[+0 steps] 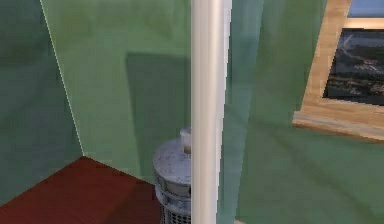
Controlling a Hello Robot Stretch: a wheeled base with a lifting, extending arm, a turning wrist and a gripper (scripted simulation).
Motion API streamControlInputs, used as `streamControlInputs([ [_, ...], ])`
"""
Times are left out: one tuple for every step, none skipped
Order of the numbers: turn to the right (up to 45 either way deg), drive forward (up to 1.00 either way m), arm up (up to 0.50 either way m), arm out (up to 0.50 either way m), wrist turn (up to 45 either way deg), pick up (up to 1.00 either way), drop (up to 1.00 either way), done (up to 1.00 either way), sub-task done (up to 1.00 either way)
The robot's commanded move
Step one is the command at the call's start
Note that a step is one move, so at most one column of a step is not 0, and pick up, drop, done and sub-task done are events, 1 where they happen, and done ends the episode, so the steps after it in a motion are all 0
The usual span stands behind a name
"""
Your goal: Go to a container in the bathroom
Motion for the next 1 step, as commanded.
streamControlInputs([
  [0.0,0.0,0.0,0.0,0.0,0.0,0.0,1.0,0.0],
])
